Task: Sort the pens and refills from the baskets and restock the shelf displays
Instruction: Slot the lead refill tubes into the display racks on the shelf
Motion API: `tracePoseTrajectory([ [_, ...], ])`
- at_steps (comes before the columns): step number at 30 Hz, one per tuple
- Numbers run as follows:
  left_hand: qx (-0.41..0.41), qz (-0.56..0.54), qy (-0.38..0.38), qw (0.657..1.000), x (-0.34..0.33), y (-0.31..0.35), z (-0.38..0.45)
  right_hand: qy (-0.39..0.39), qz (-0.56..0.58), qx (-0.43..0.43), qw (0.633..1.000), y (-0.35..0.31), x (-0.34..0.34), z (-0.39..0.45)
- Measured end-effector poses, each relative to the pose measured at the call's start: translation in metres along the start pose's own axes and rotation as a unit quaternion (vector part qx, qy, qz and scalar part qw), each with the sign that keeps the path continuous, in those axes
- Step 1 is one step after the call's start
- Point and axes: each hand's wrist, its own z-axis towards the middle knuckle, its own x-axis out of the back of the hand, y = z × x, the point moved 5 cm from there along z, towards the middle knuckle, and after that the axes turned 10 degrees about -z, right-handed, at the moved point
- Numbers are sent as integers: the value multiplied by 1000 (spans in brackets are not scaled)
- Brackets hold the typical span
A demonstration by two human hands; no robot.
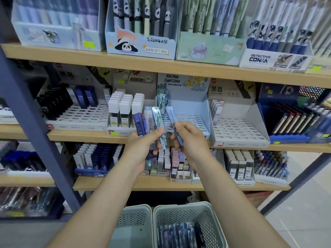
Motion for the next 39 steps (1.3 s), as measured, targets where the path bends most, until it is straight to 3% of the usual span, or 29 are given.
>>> tracePoseTrajectory([
  [4,-12,42,38,998,6,2,3,27,-87,36,995,-10,11,14],
  [7,-11,51,58,997,9,3,6,50,-212,119,969,-22,16,21],
  [10,-2,53,70,996,10,1,6,48,-277,131,951,-18,16,23],
  [24,9,68,75,995,12,8,-1,68,-160,110,979,-30,31,14],
  [31,-6,109,41,993,7,10,-1,84,-78,82,990,-36,29,54],
  [39,-7,124,43,991,12,7,7,58,-147,96,983,-25,19,79],
])
